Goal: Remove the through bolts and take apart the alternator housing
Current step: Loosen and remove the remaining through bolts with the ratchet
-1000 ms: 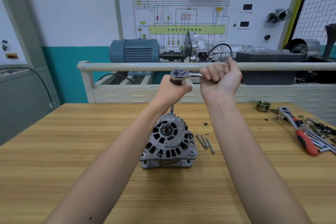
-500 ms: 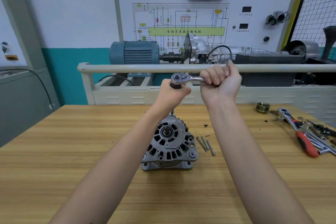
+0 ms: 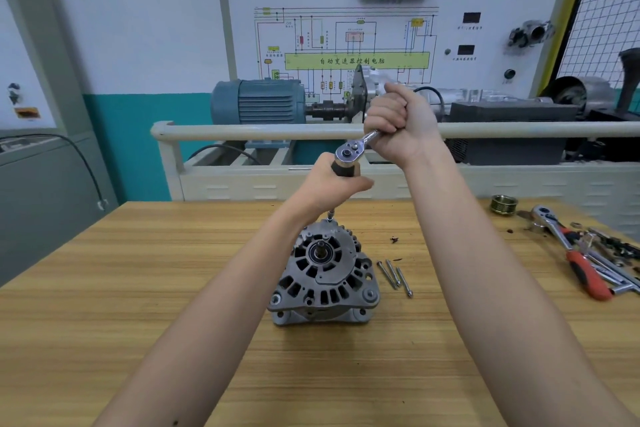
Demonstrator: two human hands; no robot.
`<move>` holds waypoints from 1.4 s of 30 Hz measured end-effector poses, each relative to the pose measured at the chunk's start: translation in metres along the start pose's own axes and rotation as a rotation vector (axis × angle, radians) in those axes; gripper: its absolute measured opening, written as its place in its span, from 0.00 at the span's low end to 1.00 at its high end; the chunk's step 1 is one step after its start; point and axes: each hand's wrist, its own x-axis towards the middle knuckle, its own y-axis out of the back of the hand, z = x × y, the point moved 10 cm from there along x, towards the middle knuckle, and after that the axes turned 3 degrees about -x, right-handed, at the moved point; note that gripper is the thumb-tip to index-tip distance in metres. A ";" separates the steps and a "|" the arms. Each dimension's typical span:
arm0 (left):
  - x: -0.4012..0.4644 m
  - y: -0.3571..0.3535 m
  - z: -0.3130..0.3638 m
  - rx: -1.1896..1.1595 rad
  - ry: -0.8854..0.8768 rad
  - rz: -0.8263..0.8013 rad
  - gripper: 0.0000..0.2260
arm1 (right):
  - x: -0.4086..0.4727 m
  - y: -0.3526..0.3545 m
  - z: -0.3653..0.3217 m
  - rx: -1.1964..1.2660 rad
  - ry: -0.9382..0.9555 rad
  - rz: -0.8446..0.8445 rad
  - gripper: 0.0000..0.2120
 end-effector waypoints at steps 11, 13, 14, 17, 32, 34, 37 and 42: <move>0.005 0.010 -0.005 0.006 0.046 0.161 0.08 | -0.059 0.029 -0.015 0.121 0.522 0.117 0.28; 0.003 0.007 -0.002 0.028 0.015 0.078 0.11 | -0.041 0.023 -0.015 0.122 0.371 0.098 0.28; 0.001 0.005 0.000 0.027 -0.002 0.027 0.13 | -0.032 0.017 -0.013 0.104 0.281 0.079 0.28; -0.004 -0.007 0.002 0.044 -0.014 -0.104 0.15 | -0.005 0.002 -0.001 0.014 0.040 0.008 0.28; 0.003 0.020 -0.007 -0.102 0.022 0.188 0.21 | -0.064 0.020 -0.006 0.073 0.592 0.145 0.29; 0.001 0.019 -0.005 -0.061 0.006 0.127 0.20 | -0.048 0.016 -0.008 0.086 0.488 0.140 0.28; -0.003 0.014 0.001 -0.048 -0.018 -0.002 0.17 | -0.018 0.006 -0.005 0.044 0.259 0.110 0.27; -0.002 0.010 0.004 -0.046 0.001 -0.014 0.17 | 0.007 -0.008 0.007 -0.013 0.045 0.041 0.26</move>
